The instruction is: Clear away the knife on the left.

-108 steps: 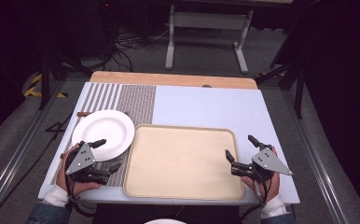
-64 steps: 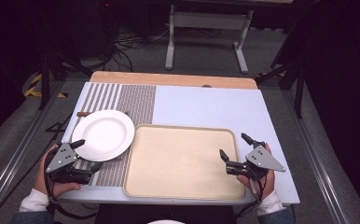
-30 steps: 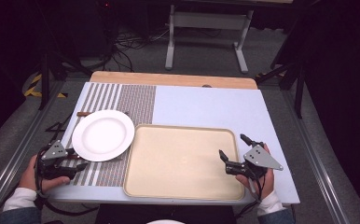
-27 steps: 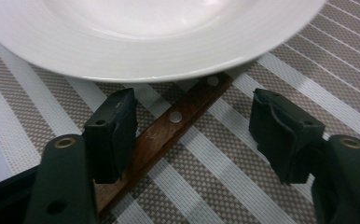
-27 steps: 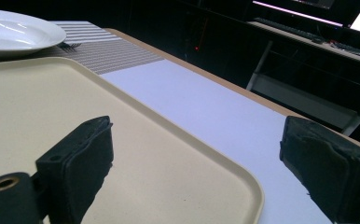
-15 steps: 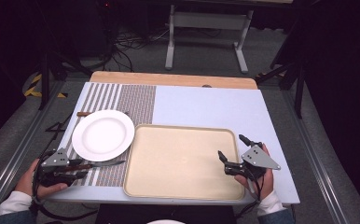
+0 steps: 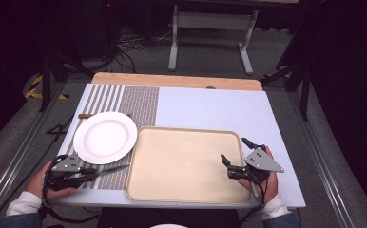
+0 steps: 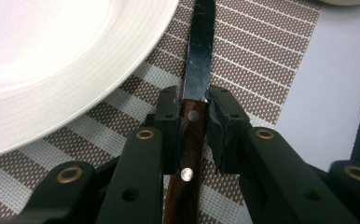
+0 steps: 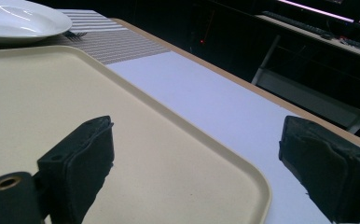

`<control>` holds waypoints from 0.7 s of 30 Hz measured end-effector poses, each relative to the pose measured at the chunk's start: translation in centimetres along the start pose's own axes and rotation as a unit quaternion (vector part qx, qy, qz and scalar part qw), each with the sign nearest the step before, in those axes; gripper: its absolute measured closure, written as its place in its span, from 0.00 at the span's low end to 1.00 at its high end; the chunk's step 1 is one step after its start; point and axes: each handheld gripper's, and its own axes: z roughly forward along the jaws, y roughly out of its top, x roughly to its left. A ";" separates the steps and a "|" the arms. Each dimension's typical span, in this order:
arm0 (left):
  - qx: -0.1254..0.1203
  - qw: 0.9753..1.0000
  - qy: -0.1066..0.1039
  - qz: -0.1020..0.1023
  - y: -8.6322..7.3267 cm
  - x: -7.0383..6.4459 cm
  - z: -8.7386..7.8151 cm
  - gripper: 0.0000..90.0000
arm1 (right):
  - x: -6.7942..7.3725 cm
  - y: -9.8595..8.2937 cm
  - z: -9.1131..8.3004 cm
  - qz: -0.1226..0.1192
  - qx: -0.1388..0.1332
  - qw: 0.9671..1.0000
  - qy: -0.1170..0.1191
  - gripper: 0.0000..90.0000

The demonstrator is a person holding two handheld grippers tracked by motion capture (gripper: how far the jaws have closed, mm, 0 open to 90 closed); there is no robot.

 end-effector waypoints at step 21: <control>-0.043 0.999 0.010 0.015 0.1 -1.8 -0.5 0.86 | -0.1 0.1 -0.2 0.000 -0.005 1.000 0.002 0.13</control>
